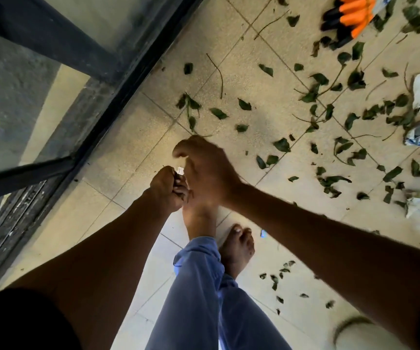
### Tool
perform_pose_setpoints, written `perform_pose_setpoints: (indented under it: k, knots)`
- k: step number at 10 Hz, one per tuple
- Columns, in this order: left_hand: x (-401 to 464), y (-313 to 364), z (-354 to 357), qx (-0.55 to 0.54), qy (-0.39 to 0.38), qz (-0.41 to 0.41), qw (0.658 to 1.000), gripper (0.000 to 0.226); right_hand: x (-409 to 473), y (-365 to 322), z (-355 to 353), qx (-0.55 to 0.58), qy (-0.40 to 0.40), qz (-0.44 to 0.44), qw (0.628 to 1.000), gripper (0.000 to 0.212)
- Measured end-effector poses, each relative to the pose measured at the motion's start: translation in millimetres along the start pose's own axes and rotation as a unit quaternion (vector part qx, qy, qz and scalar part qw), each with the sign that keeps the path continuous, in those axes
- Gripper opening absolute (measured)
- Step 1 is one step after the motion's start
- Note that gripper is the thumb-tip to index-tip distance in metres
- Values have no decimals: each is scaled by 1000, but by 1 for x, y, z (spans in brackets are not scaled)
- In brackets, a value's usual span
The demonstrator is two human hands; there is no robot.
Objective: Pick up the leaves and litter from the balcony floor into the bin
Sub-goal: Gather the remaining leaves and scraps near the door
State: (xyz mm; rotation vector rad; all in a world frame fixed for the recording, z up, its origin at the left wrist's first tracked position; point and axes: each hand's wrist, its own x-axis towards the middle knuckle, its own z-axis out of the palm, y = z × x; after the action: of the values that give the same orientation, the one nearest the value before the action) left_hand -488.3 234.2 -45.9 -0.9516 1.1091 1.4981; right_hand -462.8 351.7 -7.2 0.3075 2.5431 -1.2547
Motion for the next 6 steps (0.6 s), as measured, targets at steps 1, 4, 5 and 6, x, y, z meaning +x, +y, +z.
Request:
perform_pose_setpoints:
  k: [1, 4, 5, 6]
  knots:
    - [26, 8, -23, 101, 119, -82, 984, 20, 38, 51, 14, -126, 58, 2, 990, 43]
    - [29, 2, -80, -134, 107, -145, 974, 39, 123, 93, 38, -353, -64, -31, 933, 88]
    - [31, 4, -82, -128, 96, -174, 972, 37, 115, 86, 40, -386, -55, -38, 920, 59]
    - [25, 10, -68, -114, 64, -176, 976, 38, 94, 93, 42, -437, -59, -83, 894, 23]
